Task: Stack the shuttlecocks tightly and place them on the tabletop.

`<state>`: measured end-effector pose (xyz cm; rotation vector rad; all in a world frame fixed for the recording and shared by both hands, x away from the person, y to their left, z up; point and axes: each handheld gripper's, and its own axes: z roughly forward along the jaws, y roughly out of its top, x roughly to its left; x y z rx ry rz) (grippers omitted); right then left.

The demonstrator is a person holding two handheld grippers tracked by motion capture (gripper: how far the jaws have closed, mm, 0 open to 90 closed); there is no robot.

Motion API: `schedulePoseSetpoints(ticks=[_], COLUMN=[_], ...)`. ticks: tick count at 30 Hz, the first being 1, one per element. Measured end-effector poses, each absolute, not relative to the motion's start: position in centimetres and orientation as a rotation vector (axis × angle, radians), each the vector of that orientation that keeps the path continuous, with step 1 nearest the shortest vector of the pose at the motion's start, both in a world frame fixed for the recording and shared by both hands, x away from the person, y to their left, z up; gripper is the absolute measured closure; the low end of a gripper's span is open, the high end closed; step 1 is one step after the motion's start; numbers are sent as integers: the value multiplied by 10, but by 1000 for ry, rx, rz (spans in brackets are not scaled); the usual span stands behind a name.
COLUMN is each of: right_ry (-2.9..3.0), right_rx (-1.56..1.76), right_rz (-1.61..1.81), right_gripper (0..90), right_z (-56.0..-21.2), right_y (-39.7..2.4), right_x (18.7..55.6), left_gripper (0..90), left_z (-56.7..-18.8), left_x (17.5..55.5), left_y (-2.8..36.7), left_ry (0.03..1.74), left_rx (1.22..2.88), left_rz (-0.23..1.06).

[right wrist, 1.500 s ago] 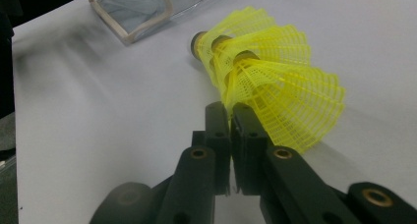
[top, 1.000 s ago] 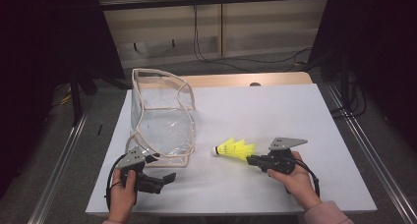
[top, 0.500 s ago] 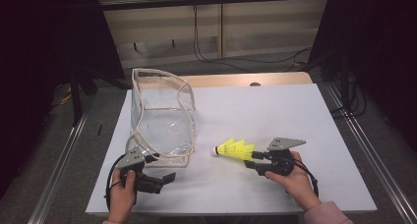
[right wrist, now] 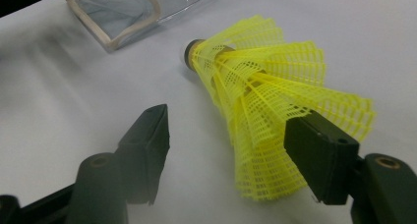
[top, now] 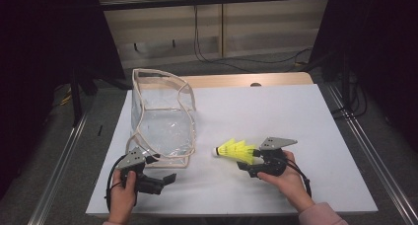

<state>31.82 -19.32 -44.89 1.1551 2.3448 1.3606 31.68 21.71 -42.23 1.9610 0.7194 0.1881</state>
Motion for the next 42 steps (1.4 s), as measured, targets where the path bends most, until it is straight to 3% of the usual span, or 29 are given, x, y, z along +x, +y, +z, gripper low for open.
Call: schedulePoseSetpoints(ticks=[20,42], right_ry=[2360,2324], right_rx=[1168,1144], right_rz=[1345,1275], right_gripper=[138,352], right_z=[-452,-452], right_y=[-178,-172], right_x=[324,328], left_gripper=[29,29], left_z=[-423,-423], left_x=[317,318], left_y=[217,217], left_ry=[725,722], left_rx=[1969,1966], left_rz=[192,194])
